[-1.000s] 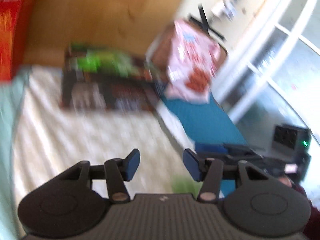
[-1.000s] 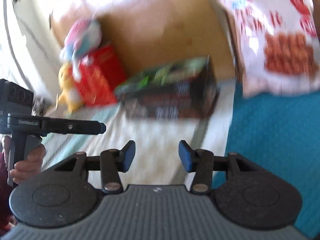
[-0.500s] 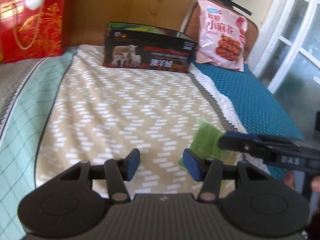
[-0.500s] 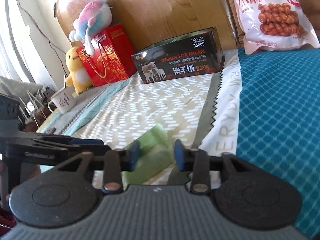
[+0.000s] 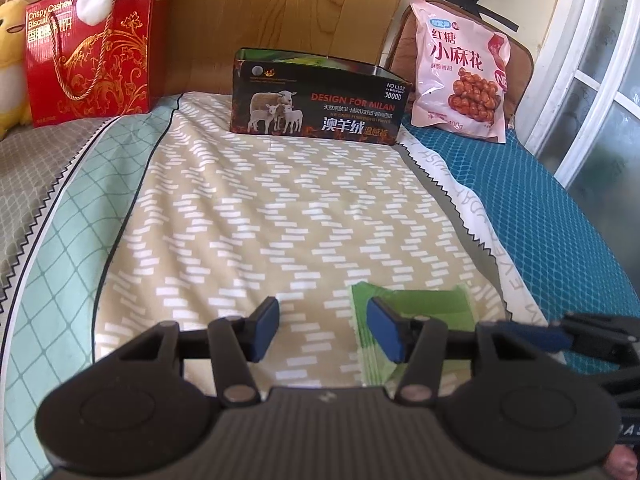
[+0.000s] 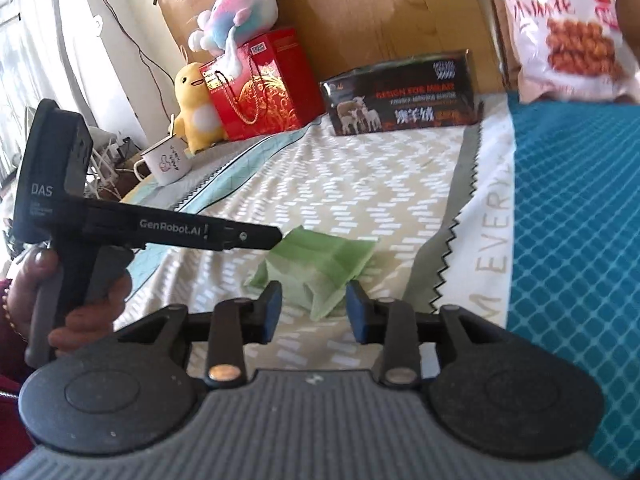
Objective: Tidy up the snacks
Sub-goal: 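Position the right tool fingers around the pale green tissue pack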
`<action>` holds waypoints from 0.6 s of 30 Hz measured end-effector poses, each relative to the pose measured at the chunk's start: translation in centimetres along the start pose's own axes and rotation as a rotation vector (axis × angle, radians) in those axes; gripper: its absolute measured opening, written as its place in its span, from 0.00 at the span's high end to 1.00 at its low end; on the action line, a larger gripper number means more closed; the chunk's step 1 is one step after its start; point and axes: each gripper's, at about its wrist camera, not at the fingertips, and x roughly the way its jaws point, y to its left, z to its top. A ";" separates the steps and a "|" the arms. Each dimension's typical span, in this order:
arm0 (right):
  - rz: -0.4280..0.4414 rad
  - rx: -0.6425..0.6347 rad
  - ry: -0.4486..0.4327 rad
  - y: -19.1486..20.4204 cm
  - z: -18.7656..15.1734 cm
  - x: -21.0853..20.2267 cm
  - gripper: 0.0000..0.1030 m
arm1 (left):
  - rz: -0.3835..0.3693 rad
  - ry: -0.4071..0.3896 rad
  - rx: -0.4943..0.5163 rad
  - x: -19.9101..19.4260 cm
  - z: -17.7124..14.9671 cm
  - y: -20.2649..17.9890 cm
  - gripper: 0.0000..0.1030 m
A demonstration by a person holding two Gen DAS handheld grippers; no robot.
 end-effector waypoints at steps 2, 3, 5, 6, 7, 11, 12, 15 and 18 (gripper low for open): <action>-0.017 -0.029 -0.015 0.3 0.0 -0.1 0.50 | 0.004 -0.001 0.002 0.0 0.0 0.0 0.51; -0.022 -0.041 -0.017 0.4 -0.1 0.0 0.50 | 0.006 -0.001 0.005 0.0 0.0 -0.1 0.50; -0.036 -0.066 -0.014 0.6 -0.2 0.3 0.50 | 0.014 -0.003 0.012 0.1 0.0 -0.2 0.50; -0.040 -0.074 -0.012 0.5 -0.2 0.4 0.50 | 0.016 -0.004 0.016 0.1 0.0 -0.1 0.49; -0.044 -0.082 -0.010 0.6 -0.3 0.5 0.50 | 0.017 -0.004 0.018 0.1 0.1 -0.1 0.49; -0.062 -0.117 -0.014 0.9 -0.4 0.8 0.50 | -0.014 -0.003 0.016 0.0 0.3 0.3 0.47; -0.068 -0.128 -0.014 1.0 -0.4 0.8 0.50 | -0.045 -0.003 0.007 -0.1 0.3 0.7 0.47; -0.081 -0.162 -0.016 1.3 -0.3 0.8 0.50 | -0.155 -0.007 -0.013 -0.9 0.2 1.6 0.46; -0.095 -0.183 -0.008 1.5 -0.4 1.2 0.49 | -0.242 -0.003 -0.033 -1.2 0.3 2.1 0.44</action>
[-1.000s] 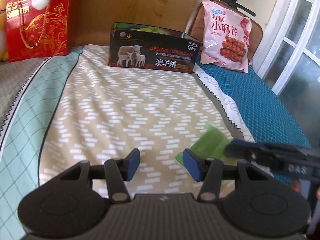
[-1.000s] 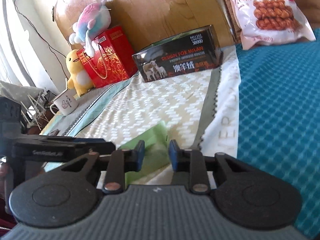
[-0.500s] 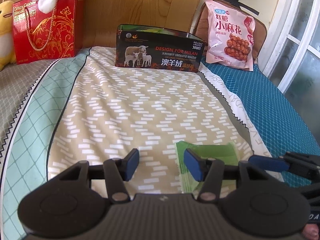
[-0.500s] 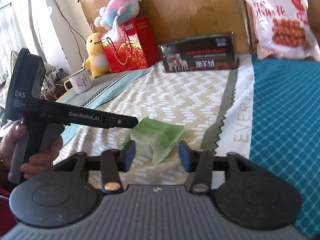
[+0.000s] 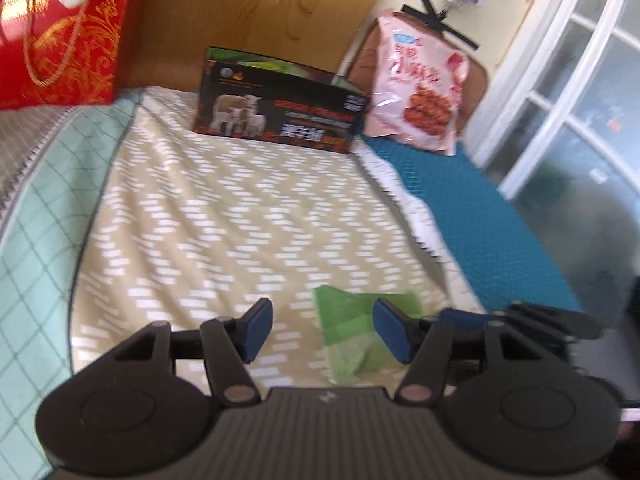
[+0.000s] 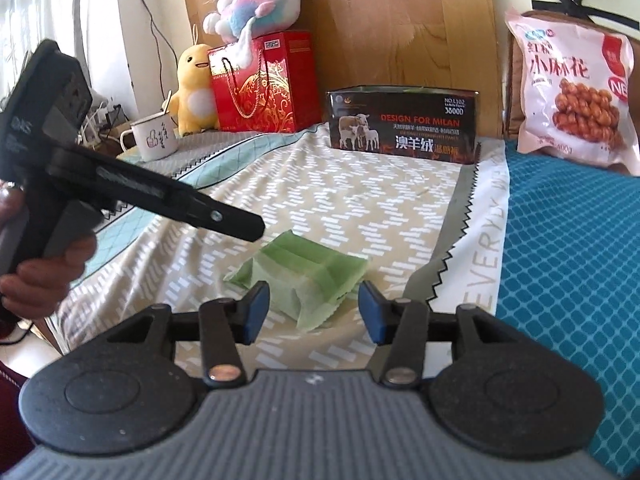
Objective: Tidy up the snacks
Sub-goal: 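Position the right tool fingers around the pale green tissue pack, then close the right tool on the pale green pack and lift it, then carry the pale green pack into the tin box and open the right tool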
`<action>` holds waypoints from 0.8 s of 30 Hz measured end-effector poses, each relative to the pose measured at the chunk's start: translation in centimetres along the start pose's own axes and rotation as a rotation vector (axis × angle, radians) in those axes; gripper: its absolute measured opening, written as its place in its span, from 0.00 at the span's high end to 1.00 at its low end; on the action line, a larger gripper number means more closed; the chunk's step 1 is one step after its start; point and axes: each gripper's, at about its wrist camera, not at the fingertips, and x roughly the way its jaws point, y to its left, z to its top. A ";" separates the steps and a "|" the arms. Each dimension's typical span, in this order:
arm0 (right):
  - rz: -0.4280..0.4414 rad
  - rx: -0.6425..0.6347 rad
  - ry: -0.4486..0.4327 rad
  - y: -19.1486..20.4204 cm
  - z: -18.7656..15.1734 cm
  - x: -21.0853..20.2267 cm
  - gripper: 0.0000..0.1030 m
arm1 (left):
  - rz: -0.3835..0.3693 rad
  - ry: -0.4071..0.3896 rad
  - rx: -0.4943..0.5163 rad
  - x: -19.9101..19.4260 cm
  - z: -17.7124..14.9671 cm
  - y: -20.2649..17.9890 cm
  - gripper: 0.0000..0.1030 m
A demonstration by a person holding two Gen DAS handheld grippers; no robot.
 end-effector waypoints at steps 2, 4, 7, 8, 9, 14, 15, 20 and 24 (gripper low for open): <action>0.003 -0.007 0.011 0.1 0.0 0.4 0.49 | -0.040 0.008 0.007 0.1 0.0 -0.3 0.44; 0.005 -0.029 0.022 0.4 -0.1 0.7 0.49 | -0.074 0.031 0.027 0.5 -0.1 -0.9 0.44; -0.010 -0.083 0.020 1.1 -0.4 1.2 0.48 | -0.131 0.105 0.058 2.1 -0.9 -1.9 0.46; -0.020 -0.104 0.017 1.4 -0.4 1.4 0.48 | -0.107 0.076 0.094 2.1 -1.2 -2.5 0.46; -0.028 -0.114 0.015 1.6 -0.3 1.5 0.49 | -0.092 0.073 0.126 2.3 -1.2 -2.9 0.48; -0.065 -0.112 0.005 1.3 0.6 2.2 0.53 | -0.108 0.058 0.083 2.1 0.4 -2.1 0.64; -0.070 -0.112 -0.002 1.2 0.9 2.3 0.55 | -0.115 0.045 0.079 1.9 0.9 -2.0 0.64; -0.101 -0.121 -0.093 0.1 4.7 3.8 0.55 | -0.098 -0.063 0.135 1.0 5.3 -1.9 0.64; -0.132 -0.168 -0.184 -1.6 9.9 6.3 0.55 | -0.052 -0.168 0.205 1.1 11.0 -2.0 0.63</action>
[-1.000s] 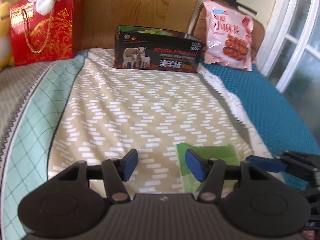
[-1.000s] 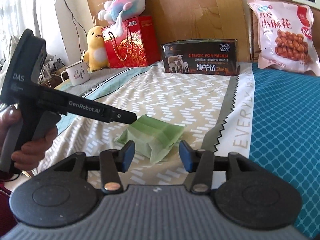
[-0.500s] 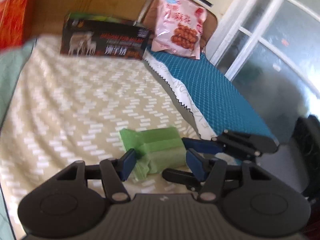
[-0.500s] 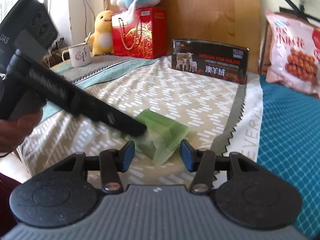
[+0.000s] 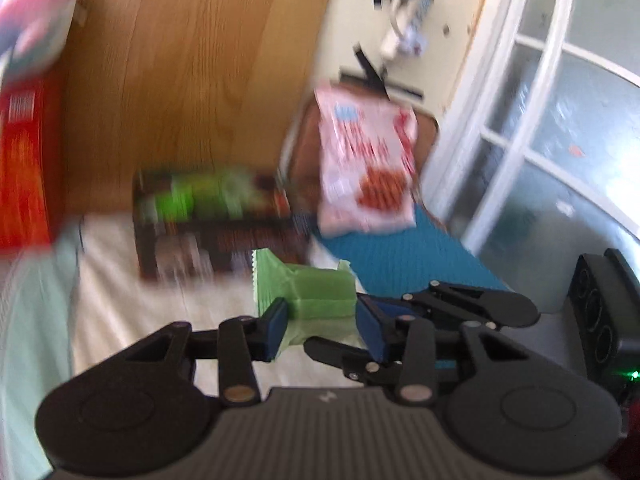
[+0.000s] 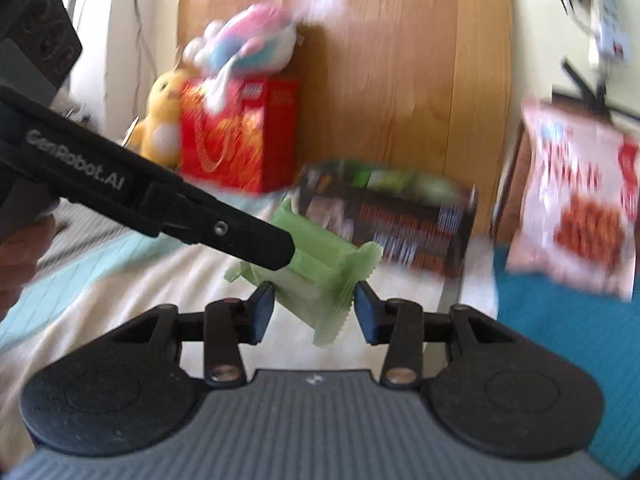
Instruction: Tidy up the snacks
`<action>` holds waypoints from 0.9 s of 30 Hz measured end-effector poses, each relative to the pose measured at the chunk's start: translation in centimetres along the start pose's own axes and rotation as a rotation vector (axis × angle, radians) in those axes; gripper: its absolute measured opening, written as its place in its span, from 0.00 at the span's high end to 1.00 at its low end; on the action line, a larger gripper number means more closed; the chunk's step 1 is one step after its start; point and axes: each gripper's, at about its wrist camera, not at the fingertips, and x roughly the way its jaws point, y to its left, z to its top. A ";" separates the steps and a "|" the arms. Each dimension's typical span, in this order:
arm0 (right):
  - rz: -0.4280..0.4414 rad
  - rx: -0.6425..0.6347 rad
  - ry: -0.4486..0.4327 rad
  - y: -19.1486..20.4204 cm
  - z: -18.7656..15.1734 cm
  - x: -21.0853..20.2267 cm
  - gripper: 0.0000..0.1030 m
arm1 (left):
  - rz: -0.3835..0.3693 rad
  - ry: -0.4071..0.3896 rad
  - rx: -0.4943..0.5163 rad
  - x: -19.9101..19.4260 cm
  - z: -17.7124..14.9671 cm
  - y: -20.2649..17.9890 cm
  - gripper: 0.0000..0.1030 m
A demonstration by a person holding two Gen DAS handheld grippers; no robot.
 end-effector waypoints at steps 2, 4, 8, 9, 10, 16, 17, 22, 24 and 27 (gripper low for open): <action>-0.013 -0.010 -0.038 -1.3 2.3 2.5 0.55 | 0.030 -0.043 0.033 1.1 2.7 0.8 0.62; -0.028 -0.021 -0.060 -2.7 4.3 5.8 0.55 | 0.060 -0.075 0.052 2.7 5.1 2.2 0.58; -0.011 -0.057 -0.022 -4.2 5.4 11.8 0.52 | 0.123 -0.058 0.018 7.7 7.3 6.2 0.55; -0.016 -0.057 -0.013 -4.2 5.0 12.4 0.51 | 0.171 -0.038 -0.001 9.0 7.3 7.1 0.56; -0.018 -0.054 -0.011 -4.3 4.6 12.6 0.51 | 0.203 -0.027 -0.008 9.8 7.2 7.7 0.57; -0.035 0.013 -0.056 -4.5 1.7 8.3 0.49 | 0.217 -0.066 -0.099 8.0 4.9 8.8 0.55; -0.036 0.027 -0.047 -4.7 1.3 7.4 0.49 | 0.226 -0.062 -0.102 7.5 4.4 8.5 0.55; -0.040 0.177 -0.004 -4.5 -0.8 3.4 0.42 | 0.318 -0.041 -0.070 4.7 1.7 5.7 0.50; -0.050 0.267 0.027 -4.4 -2.0 1.9 0.41 | 0.366 -0.018 -0.055 3.8 0.2 4.1 0.48; -0.071 0.399 0.029 -3.9 -4.0 -1.0 0.38 | 0.417 0.018 -0.032 2.5 -2.7 1.7 0.45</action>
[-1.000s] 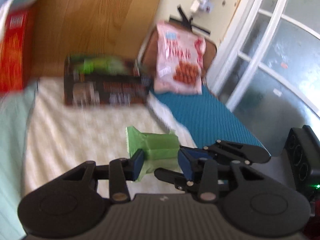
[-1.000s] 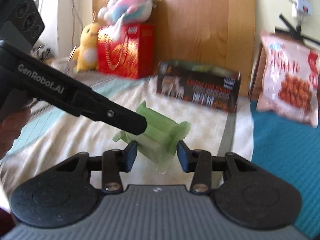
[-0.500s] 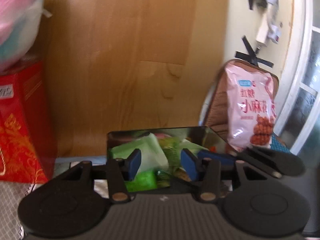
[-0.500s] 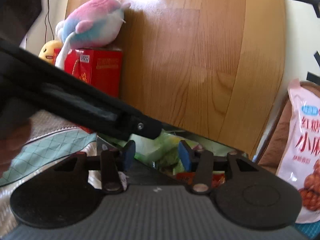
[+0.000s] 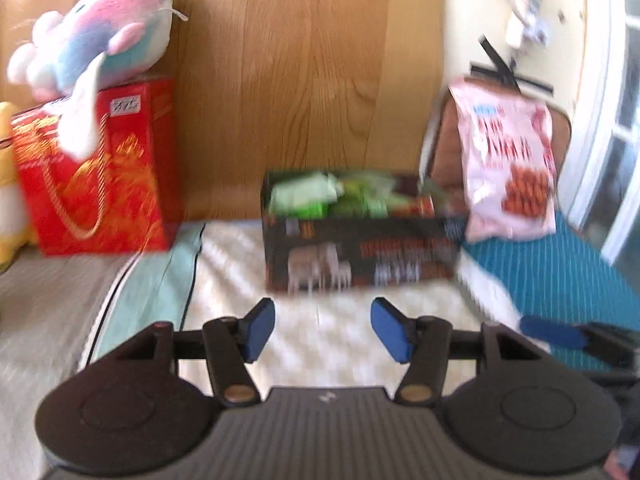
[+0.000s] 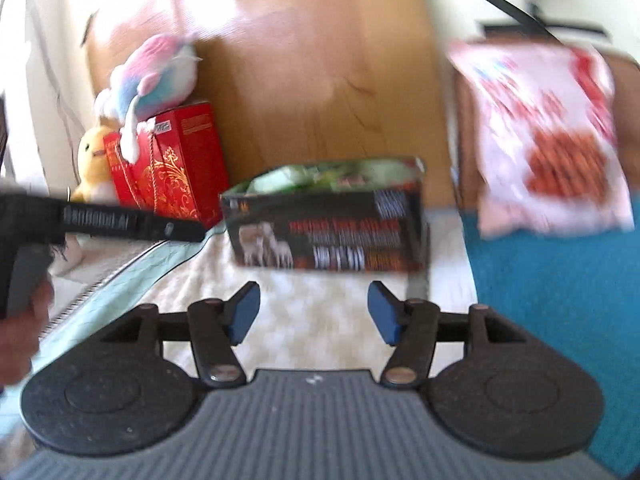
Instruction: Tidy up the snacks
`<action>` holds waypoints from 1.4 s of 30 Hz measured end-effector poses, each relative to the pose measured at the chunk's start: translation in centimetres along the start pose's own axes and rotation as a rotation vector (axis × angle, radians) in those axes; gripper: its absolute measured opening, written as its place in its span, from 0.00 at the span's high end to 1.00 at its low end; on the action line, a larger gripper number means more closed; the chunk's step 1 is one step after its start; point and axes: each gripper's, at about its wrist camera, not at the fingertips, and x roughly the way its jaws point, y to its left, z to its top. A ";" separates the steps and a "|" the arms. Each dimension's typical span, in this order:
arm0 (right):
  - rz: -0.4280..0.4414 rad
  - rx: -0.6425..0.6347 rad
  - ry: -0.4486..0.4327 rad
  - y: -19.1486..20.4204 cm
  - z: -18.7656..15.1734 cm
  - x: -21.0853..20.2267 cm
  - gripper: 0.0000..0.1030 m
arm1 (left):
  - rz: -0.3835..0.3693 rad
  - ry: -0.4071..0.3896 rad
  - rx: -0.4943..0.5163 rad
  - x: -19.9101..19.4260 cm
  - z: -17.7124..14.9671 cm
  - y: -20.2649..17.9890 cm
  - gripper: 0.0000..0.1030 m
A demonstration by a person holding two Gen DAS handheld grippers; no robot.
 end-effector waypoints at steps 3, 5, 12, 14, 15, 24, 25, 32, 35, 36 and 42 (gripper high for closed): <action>-0.024 0.157 -0.026 -0.5 -2.2 -2.8 0.25 | 0.035 0.039 0.004 -1.4 -2.9 -1.5 0.35; -0.044 0.207 -0.003 -0.4 -3.4 -3.5 0.24 | 0.050 0.066 -0.004 -2.2 -4.6 -2.1 0.31; -0.047 0.194 0.016 1.6 -5.4 -5.8 0.23 | 0.120 0.094 -0.040 -4.8 -9.1 -3.0 0.20; -0.037 0.191 0.015 2.0 -5.9 -6.4 0.22 | 0.129 0.097 -0.043 -5.3 -9.7 -3.2 0.18; -0.033 0.191 0.017 2.1 -6.1 -6.6 0.22 | 0.137 0.093 -0.043 -5.7 -10.0 -3.2 0.18; 0.003 0.190 0.020 3.1 -7.0 -8.4 0.21 | 0.189 0.028 -0.020 -8.4 -10.7 -4.0 0.01; 0.005 0.189 0.018 3.1 -7.0 -8.5 0.20 | 0.192 0.023 -0.016 -8.6 -10.8 -4.1 0.00; 0.006 0.195 0.005 3.1 -7.2 -9.4 0.20 | 0.208 0.010 0.000 -9.5 -11.3 -4.7 0.00; 0.004 0.201 0.003 3.1 -7.3 -9.6 0.18 | 0.244 -0.010 0.029 -9.9 -11.5 -5.2 0.00; 0.003 0.204 0.004 3.1 -7.3 -9.6 0.18 | 0.250 -0.014 0.037 -9.9 -11.5 -5.3 0.00; -0.003 0.213 0.003 3.0 -7.5 -9.8 0.16 | 0.263 -0.028 0.031 -10.3 -11.5 -5.4 0.00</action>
